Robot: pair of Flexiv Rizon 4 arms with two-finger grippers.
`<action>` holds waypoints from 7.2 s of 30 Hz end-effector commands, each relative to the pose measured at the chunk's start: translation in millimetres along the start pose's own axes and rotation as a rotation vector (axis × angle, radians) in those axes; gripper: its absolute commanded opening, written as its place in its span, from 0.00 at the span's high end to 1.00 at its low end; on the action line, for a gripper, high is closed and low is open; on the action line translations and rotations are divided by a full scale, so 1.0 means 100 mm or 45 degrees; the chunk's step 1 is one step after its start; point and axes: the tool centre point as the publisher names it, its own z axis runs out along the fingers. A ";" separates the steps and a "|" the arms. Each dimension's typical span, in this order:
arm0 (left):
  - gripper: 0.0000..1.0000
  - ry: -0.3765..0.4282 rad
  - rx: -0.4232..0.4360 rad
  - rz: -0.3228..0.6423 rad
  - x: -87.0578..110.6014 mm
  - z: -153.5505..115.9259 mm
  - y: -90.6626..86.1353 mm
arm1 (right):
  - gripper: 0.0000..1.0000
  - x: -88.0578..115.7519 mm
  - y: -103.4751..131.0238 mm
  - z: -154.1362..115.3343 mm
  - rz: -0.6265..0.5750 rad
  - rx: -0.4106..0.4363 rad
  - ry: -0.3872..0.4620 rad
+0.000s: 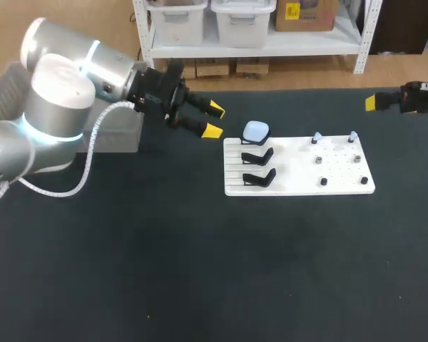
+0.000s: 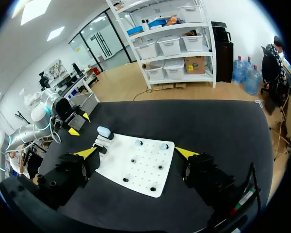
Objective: Pick up each earbud case from the left stands, insert the matching earbuds, close the lid, and place the case in the box.
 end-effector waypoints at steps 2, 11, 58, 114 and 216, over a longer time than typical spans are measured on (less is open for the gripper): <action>0.16 -0.020 -0.042 0.012 0.04 0.10 -0.04 | 0.00 0.00 0.00 0.00 0.000 0.000 0.001; 0.21 -0.023 -0.031 0.048 0.04 0.21 0.08 | 0.00 0.00 0.00 0.00 0.000 0.000 0.001; 0.44 -0.032 0.027 0.040 0.15 0.61 0.20 | 0.00 0.00 0.00 0.00 0.000 0.000 0.001; 1.00 -0.137 -0.013 0.083 -0.18 0.36 0.02 | 0.00 0.00 0.00 0.00 0.000 0.000 0.001; 1.00 -0.456 -0.022 0.067 -0.80 0.05 -0.54 | 0.00 0.06 2.01 0.85 -0.275 -0.093 0.290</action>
